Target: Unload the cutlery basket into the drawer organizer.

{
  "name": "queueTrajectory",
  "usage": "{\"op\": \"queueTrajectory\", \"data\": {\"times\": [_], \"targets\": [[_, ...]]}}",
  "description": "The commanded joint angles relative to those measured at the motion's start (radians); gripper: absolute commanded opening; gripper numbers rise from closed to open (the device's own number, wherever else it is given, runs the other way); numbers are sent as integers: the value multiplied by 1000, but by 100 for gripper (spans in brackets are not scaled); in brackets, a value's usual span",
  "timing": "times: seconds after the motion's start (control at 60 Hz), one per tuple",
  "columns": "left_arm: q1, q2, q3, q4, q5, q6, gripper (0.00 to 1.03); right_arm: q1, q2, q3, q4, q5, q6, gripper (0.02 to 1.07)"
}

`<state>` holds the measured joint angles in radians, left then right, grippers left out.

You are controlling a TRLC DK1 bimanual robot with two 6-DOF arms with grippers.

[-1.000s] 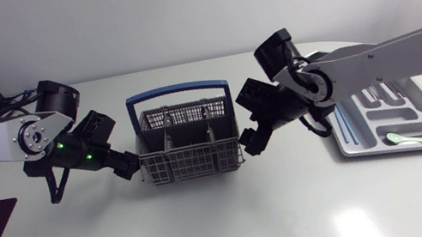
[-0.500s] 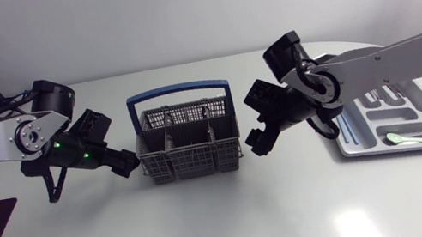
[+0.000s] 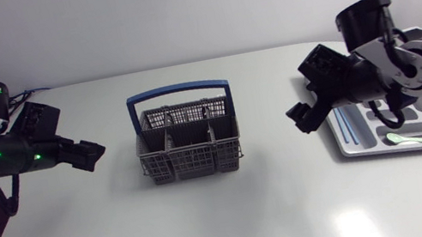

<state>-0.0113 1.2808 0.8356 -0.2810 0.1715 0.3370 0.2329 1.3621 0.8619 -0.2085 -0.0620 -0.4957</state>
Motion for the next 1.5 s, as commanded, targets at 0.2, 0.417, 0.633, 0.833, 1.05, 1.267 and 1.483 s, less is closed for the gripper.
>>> {"op": "queueTrajectory", "data": {"times": [0.2, 0.417, 0.633, 0.833, 1.05, 1.267, 1.483], "targets": [[19, -207, -125, 29, 10, -32, 98, -119, -238, -126, 3, 11, 45, 102], [8, -321, -204, 48, 10, -104, 98, -195, -426, -210, 23, 4, 117, 102], [7, -480, -283, 92, 10, -131, 98, -198, -729, -391, 92, 33, 140, 102], [8, -581, -375, 155, 10, -145, 98, -176, -877, -471, 71, 78, 156, 102], [14, -761, -517, 256, 6, -179, 98, -191, -1003, -573, 106, 74, 244, 102], [14, -885, -592, 264, -30, -212, 98, -205, -1125, -671, 141, 70, 330, 102], [13, -1014, -671, 269, -76, -252, 98, -220, -1254, -775, 178, 66, 420, 102]]}}
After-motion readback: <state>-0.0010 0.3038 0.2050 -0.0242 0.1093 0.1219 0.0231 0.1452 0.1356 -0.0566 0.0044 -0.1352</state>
